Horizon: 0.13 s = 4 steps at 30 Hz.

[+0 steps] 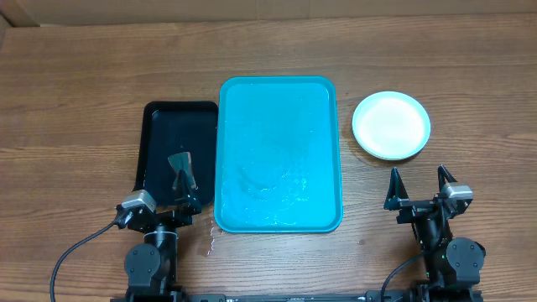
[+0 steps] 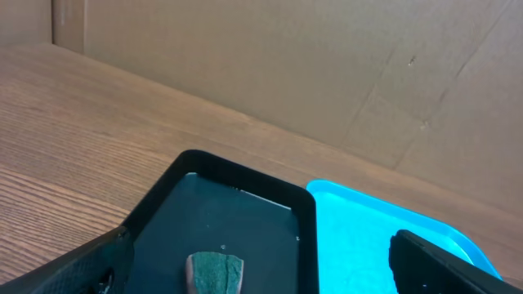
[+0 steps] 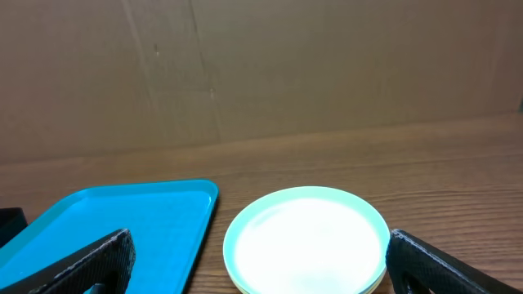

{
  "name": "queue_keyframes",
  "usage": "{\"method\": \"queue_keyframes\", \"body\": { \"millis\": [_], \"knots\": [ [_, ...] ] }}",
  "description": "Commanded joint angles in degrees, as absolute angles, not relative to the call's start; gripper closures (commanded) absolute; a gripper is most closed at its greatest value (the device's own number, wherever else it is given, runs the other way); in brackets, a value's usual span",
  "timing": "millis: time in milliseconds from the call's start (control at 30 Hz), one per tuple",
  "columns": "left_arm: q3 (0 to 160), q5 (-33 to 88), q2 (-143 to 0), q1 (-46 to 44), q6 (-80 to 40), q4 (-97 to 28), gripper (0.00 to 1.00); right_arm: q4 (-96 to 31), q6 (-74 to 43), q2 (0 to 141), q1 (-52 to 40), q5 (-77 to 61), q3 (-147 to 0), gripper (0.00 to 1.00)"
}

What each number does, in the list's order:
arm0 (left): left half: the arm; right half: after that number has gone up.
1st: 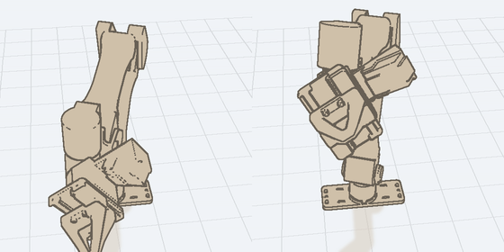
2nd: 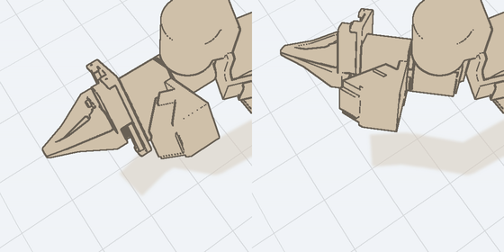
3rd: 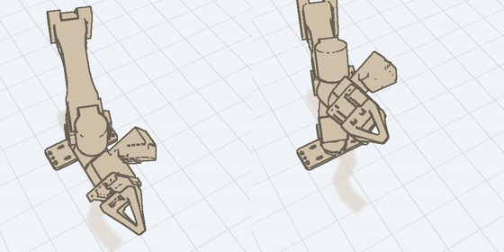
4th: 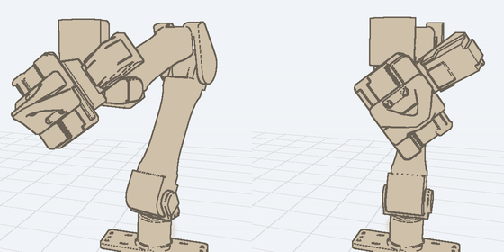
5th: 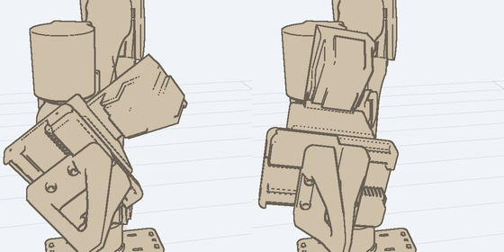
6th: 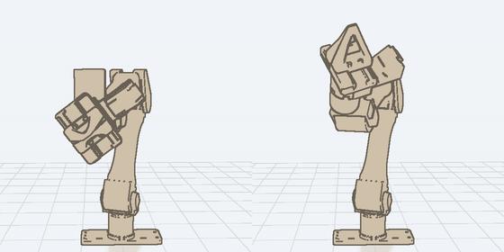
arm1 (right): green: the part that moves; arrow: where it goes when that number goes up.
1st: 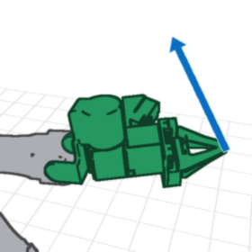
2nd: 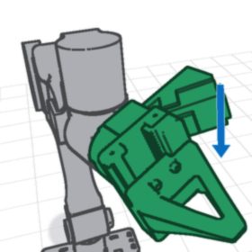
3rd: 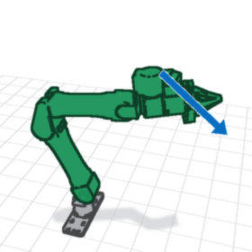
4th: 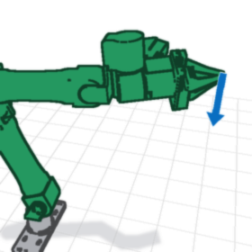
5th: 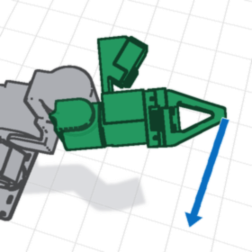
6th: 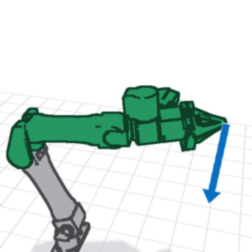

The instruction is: Clean dirty plates on tray and stack at the side

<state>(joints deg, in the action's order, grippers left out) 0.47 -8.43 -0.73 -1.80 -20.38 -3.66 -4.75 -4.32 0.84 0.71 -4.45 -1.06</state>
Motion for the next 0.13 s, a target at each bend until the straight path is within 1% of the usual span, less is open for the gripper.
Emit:
{"method": "queue_keyframes", "body": {
  "millis": [0, 100],
  "knots": [
    [0.27, -8.97, -0.25, -1.89, -18.85, -3.62, 0.0, -4.45, -4.56, 0.16, 0.82, -4.05, -0.47, 0.01],
    [0.27, -8.97, -0.25, -1.89, -18.85, -3.62, 0.0, -4.45, -4.56, 0.16, 0.82, -4.05, -0.47, 0.0]
  ]
}}
